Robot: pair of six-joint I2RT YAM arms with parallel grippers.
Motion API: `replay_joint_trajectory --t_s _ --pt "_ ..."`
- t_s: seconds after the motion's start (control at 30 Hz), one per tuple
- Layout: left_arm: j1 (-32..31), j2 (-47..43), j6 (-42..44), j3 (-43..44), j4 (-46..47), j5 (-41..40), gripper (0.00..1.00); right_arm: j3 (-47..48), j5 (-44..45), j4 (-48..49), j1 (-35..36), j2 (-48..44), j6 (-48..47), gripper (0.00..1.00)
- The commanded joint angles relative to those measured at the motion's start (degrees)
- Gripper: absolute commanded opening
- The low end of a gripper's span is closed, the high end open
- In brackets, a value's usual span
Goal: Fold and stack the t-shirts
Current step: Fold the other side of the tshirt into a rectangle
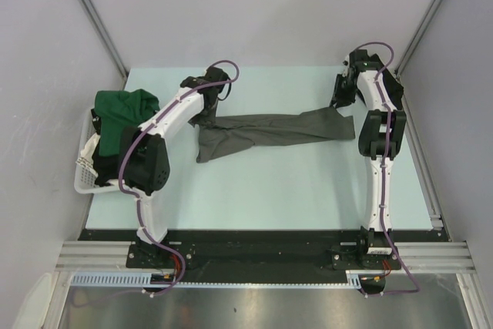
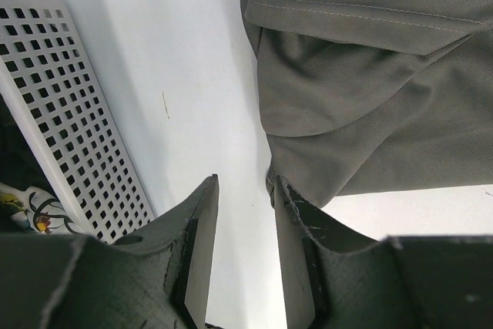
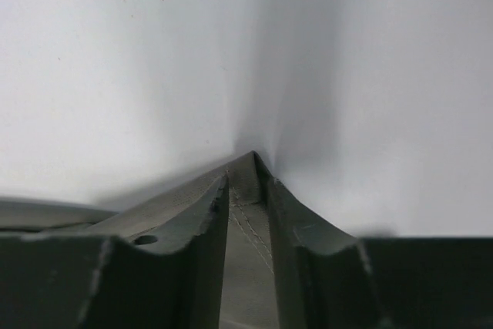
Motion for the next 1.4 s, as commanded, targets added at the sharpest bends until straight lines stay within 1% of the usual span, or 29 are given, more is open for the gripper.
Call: replay_joint_trajectory --t_s 0.0,0.27,0.37,0.5,0.57,0.83,0.97,1.1,1.37 --pt "-0.16 -2.97 -0.65 0.34 -0.27 0.41 0.4 -1.59 -0.79 0.88 -0.81 -1.57 0.7 0.29" --pt "-0.51 -3.59 -1.08 -0.36 -0.19 1.12 0.4 -6.87 -1.58 2.02 -1.25 -4.39 0.7 0.27" --pt "-0.59 -4.38 -1.35 -1.07 -0.1 0.94 0.4 -8.19 -1.85 2.37 -1.25 -4.83 0.79 0.21" --pt "-0.68 -5.52 -1.52 -2.56 0.08 0.68 0.4 -8.28 -2.2 2.81 -1.16 -4.92 1.23 0.04" --pt "-0.68 -6.05 -1.79 -3.26 0.17 0.59 0.4 -7.76 -2.46 2.73 -1.16 -4.92 1.4 0.0" --pt "-0.86 -7.02 -2.05 -3.71 0.08 0.68 0.39 -8.01 -2.37 2.46 -1.77 -7.55 1.4 0.0" --pt "-1.12 -7.46 -1.96 -3.62 0.08 0.76 0.39 -9.77 -1.94 2.64 -2.57 -10.01 1.31 0.0" --pt "-1.12 -8.16 -1.79 -4.23 0.08 0.85 0.39 -13.54 -0.88 3.52 -3.62 -12.73 1.4 0.0" --pt "-1.39 -10.09 -1.7 -6.25 0.69 1.29 0.39 -17.07 0.35 4.48 -5.9 -16.43 1.49 0.0"
